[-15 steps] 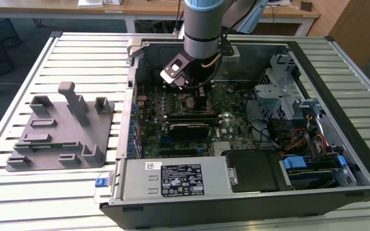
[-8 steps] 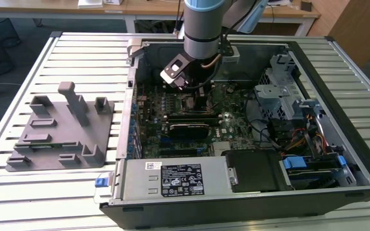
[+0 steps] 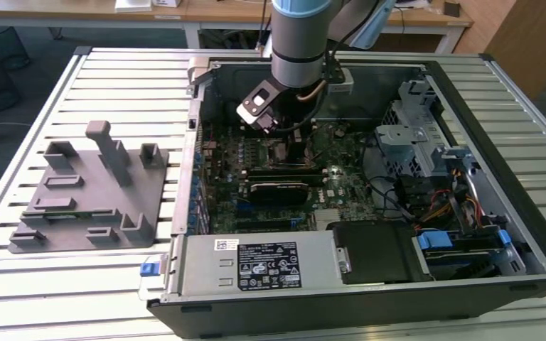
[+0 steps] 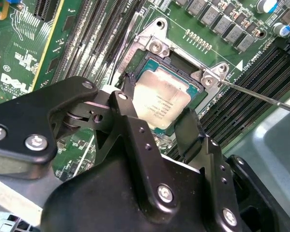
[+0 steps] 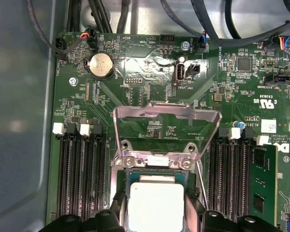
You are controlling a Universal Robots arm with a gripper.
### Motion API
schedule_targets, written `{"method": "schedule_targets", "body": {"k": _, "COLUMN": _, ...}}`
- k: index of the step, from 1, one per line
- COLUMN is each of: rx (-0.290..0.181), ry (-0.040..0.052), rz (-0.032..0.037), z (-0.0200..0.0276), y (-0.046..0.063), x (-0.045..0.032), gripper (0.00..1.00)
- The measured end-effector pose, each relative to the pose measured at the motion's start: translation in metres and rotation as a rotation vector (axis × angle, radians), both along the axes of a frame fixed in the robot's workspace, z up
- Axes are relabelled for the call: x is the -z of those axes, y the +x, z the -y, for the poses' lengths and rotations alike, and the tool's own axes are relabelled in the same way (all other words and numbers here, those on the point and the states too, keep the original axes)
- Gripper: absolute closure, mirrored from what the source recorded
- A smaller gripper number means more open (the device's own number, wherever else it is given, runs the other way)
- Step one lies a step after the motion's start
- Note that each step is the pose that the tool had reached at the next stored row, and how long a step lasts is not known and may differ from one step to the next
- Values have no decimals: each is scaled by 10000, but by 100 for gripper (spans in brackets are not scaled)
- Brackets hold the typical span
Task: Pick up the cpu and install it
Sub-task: 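Place the cpu into insertion slot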
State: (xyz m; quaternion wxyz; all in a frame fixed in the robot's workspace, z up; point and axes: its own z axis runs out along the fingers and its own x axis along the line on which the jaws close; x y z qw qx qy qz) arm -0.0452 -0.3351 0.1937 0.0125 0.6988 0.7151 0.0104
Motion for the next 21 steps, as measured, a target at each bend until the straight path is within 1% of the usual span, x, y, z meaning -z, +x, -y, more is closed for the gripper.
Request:
{"method": "schedule_targets", "body": {"k": 4, "rx": 1, "ry": 1, "rz": 0, "z": 0, "y": 0, "x": -22, "gripper": 40}}
{"method": "schedule_targets", "body": {"k": 9, "rx": 1, "ry": 0, "rz": 0, "z": 0, "y": 0, "x": -90, "gripper": 42}}
{"method": "schedule_targets", "body": {"k": 10, "rx": 1, "ry": 0, "rz": 0, "z": 0, "y": 0, "x": -97, "gripper": 48}}
{"method": "schedule_targets", "body": {"k": 11, "rx": 1, "ry": 2, "rz": 0, "z": 0, "y": 0, "x": -100, "gripper": 48}}
{"method": "schedule_targets", "body": {"k": 13, "rx": 1, "ry": 3, "rz": 1, "z": -1, "y": 0, "x": -103, "gripper": 60}}
{"method": "schedule_targets", "body": {"k": 14, "rx": 1, "ry": 0, "rz": -1, "z": 0, "y": 0, "x": -107, "gripper": 60}}
{"method": "schedule_targets", "body": {"k": 16, "rx": 0, "ry": -1, "rz": -1, "z": 0, "y": 0, "x": -115, "gripper": 71}}
{"method": "schedule_targets", "body": {"k": 17, "rx": 1, "ry": 1, "rz": 0, "z": 0, "y": 0, "x": -118, "gripper": 71}}
{"method": "schedule_targets", "body": {"k": 19, "rx": 1, "ry": 2, "rz": 0, "z": 0, "y": 0, "x": -122, "gripper": 83}}
{"method": "schedule_targets", "body": {"k": 20, "rx": 0, "ry": 2, "rz": 1, "z": 0, "y": 0, "x": -124, "gripper": 83}}
{"method": "schedule_targets", "body": {"k": 21, "rx": 1, "ry": 2, "rz": 0, "z": 0, "y": 0, "x": -126, "gripper": 89}}
